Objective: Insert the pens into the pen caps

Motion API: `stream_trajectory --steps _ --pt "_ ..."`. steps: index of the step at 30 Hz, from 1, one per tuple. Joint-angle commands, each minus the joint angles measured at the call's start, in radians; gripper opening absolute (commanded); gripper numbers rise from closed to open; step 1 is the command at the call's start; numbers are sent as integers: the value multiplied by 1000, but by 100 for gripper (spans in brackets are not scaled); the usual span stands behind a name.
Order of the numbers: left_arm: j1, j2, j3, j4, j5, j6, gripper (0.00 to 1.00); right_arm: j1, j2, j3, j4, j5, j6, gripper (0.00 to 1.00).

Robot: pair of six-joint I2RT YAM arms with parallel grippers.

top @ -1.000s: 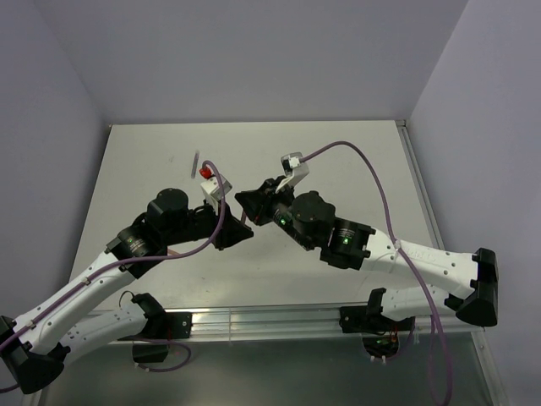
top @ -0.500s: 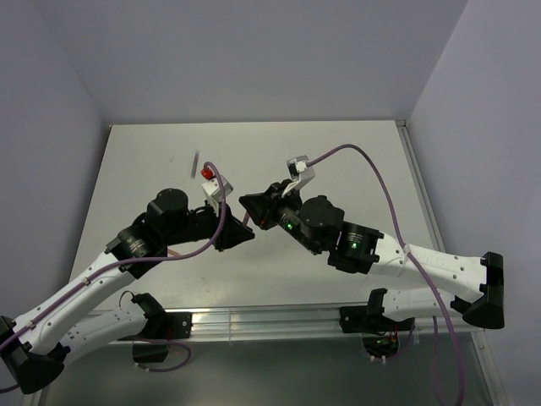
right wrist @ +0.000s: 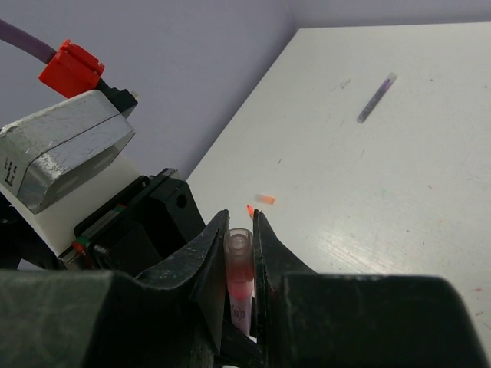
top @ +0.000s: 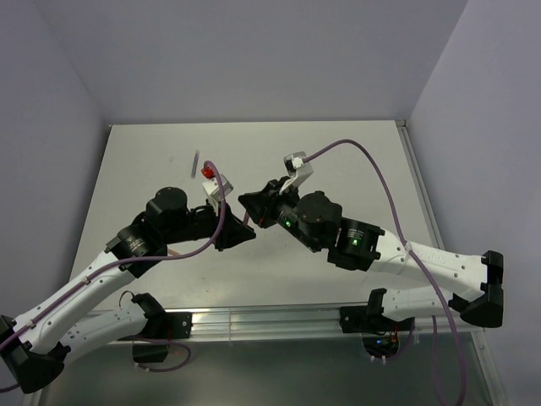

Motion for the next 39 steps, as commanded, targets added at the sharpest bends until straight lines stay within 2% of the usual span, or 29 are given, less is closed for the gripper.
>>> stream_trajectory --steps 1,7,9,17,25,28,32,35,37,39 --pt "68 -11 115 486 -153 -46 0 91 49 -6 -446 -177 24 0" --pt "65 -14 79 494 -96 -71 10 64 55 122 -512 -100 54 0" --pt "62 -20 64 492 -87 -74 18 44 58 137 -523 -82 65 0" --pt "39 -32 16 478 -64 -83 40 -44 66 220 -535 -23 56 0" --pt "21 -65 12 400 -92 -78 44 -223 110 295 -512 -65 -4 0" --pt "21 -107 12 334 -219 -95 49 -301 149 303 -477 -101 -27 0" --pt "21 -147 27 213 -417 -129 52 -399 322 329 -410 -180 -70 0" --pt "21 -144 56 94 -605 -186 53 -461 523 441 -408 -210 -100 0" --pt "22 -129 73 -12 -758 -264 53 -484 675 568 -437 -217 -113 0" --pt "22 -100 82 -99 -837 -314 53 -515 773 706 -475 -223 -117 0"
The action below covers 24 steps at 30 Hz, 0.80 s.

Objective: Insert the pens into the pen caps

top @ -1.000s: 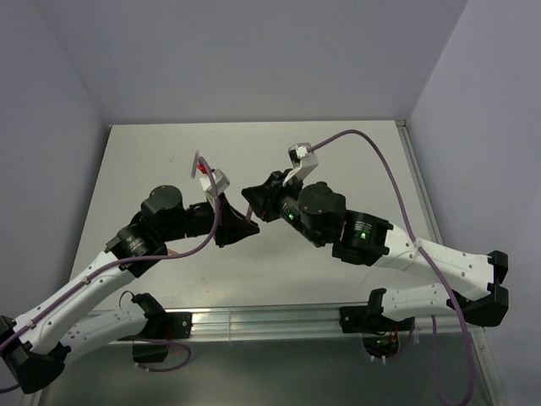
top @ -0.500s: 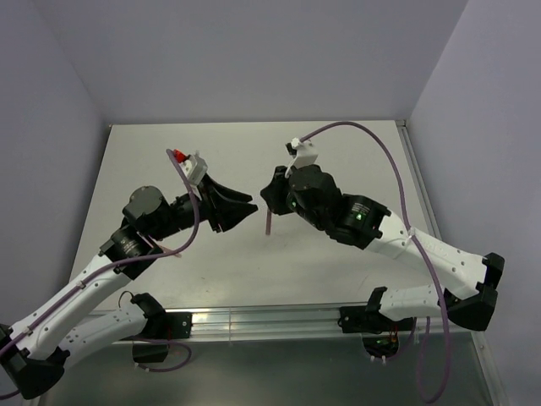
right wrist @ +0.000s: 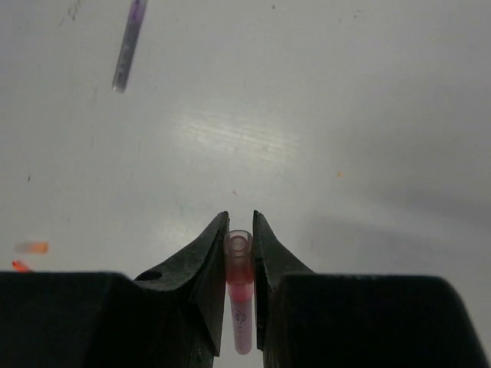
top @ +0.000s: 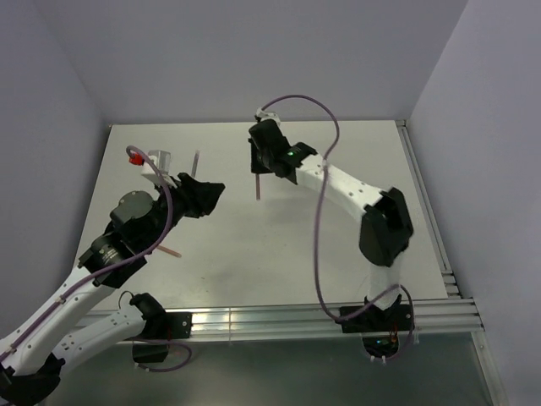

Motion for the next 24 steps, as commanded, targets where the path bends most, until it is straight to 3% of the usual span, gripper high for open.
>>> stream_trajectory --steps 1,6,8,17,24 --pt "-1 39 41 -187 -287 -162 53 -51 197 206 -31 -32 -46 0" --pt "-1 57 12 -169 -265 -195 52 -120 455 524 -166 -71 -67 0" --pt "0 63 13 -167 -260 -197 53 -140 539 571 -179 -85 -69 0" --pt "0 89 0 -172 -274 -207 53 -193 618 554 -131 -108 -55 3" --pt "0 114 -19 -215 -346 -273 55 -204 641 554 -136 -94 -52 22"
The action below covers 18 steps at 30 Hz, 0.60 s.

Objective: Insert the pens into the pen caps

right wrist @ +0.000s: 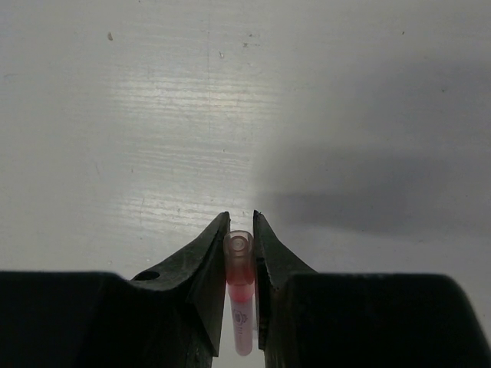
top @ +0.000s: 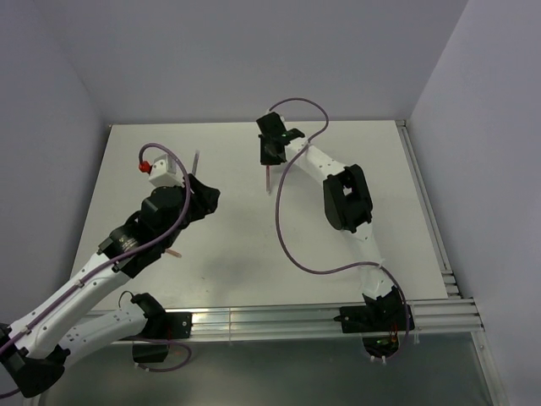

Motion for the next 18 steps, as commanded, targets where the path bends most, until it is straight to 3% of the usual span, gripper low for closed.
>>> stream_trajectory --steps 1,6,13,18 --pt "0 14 0 -44 -84 -59 55 -5 24 40 -3 3 -3 24" --pt "0 18 -9 -91 -158 -143 57 -14 7 -2 13 0 -7 37" --pt "10 26 -26 -143 -230 -241 57 -25 -16 -78 54 -3 -23 41" --pt "48 45 -29 -272 -334 -450 61 -28 -103 -163 97 -7 -36 42"
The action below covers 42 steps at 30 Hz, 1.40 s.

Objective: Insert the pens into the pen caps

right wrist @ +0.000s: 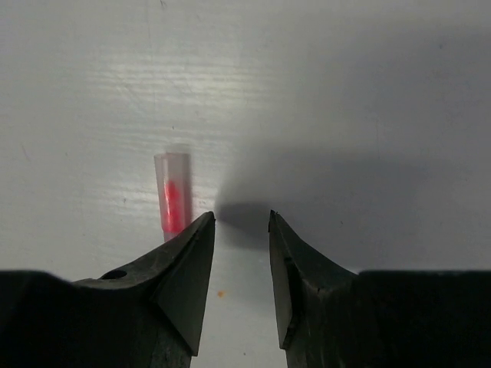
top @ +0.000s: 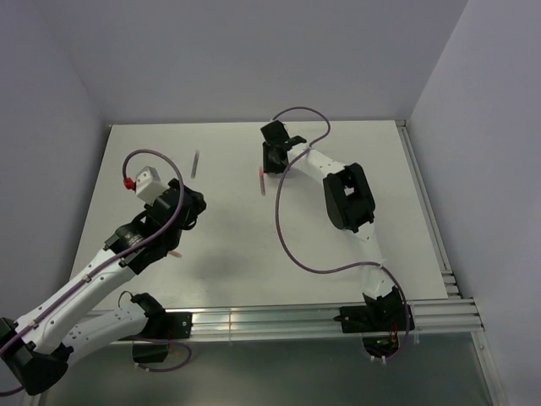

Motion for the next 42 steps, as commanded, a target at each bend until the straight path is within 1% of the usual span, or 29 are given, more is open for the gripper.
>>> stream_trajectory --steps 1,2,6,7,10,11,12,13,14,15,22,27,30,36,42 --pt "54 8 -7 -107 -102 -168 61 -11 -123 -96 62 0 -23 42" --pt "68 6 -9 -128 -111 -206 61 -9 -170 -119 74 -4 -28 43" --pt "147 -23 -53 -138 -110 -279 61 -11 -284 -205 103 -10 -41 45" --pt "193 -27 -63 -142 -99 -291 62 -9 -307 -229 108 -13 -43 45" --pt "279 6 -76 -174 -35 -315 58 -9 -391 -295 147 -72 -48 46" --pt "339 19 -79 -187 -18 -319 58 -9 -423 -306 154 -81 -49 47" --pt "389 44 -81 -207 2 -325 59 -9 -436 -318 149 -95 -51 47" --pt "410 55 -84 -214 11 -328 59 -11 -445 -323 148 -98 -54 47" --pt "431 62 -90 -218 16 -335 59 -9 -465 -331 145 -128 -63 47" --pt "475 72 -122 -221 34 -357 61 -9 -504 -366 152 -166 -63 47" --pt "516 124 -173 -234 69 -429 62 -9 -606 -483 198 -248 -61 48" --pt "517 169 -230 -228 108 -487 60 -8 -640 -493 198 -259 -66 48" --pt "517 201 -259 -216 108 -515 60 -8 -649 -504 206 -267 -69 48" --pt "520 282 -265 -166 99 -517 59 -8 -657 -509 203 -271 -71 48" --pt "536 388 -228 -116 111 -474 53 -9 -663 -516 198 -262 -72 48"
